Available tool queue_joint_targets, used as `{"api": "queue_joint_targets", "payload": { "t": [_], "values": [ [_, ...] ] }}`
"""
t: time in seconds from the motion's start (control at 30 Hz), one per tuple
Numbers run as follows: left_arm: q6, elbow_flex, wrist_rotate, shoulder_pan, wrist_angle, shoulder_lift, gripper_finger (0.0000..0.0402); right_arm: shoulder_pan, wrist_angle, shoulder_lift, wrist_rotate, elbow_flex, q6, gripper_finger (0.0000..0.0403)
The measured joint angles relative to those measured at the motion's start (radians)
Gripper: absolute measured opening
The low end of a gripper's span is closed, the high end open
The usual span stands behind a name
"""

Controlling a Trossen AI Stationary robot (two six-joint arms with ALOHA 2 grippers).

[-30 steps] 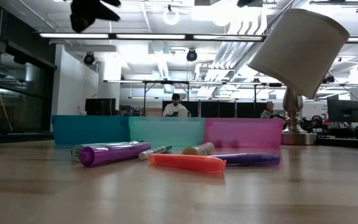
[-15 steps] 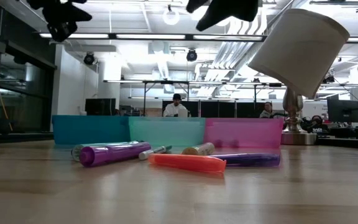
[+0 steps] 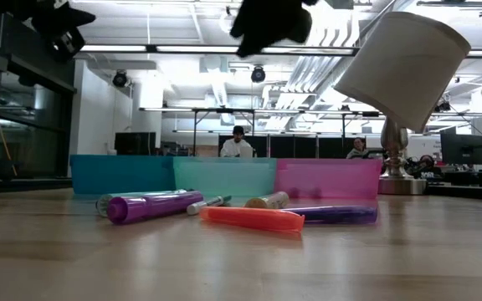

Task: Pick & Place Markers
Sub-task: Put the light green highlighter pen into the pink bin

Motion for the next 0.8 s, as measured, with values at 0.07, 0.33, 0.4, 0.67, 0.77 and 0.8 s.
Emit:
{"api": "queue_joint_targets", "payload": {
  "t": [0.07,0.33,0.4,0.67,0.77,0.8],
  "values": [
    [-0.011,-0.014,0.009,0.0,0.005,-0.011,0.014,0.004,-0.003,0.032,-0.041,0.0,-0.026,0.0188],
    [-0.044,-0.038,0.009,0.0,0.057,-0.014,0.014,-0.02,-0.073,0.145,-0.13,-0.001,0.811,0.0188],
    [-0.043,-0.038,0.007,0.0,0.056,-0.013,0.014,-0.029,-0.071,0.158,-0.129,-0.001,0.985,0.0188],
    [-0.042,-0.038,0.005,0.0,0.056,-0.013,0.014,-0.031,-0.115,0.181,-0.095,0.0,1.229,0.0188],
    [-0.042,-0.038,0.005,0.0,0.055,-0.013,0.014,-0.026,-0.171,0.181,-0.089,0.0,1.28,0.0188],
    [-0.042,-0.038,0.005,0.0,0.055,-0.013,0.014,-0.023,-0.202,0.181,-0.081,0.0,1.3,0.0188]
  ]
}}
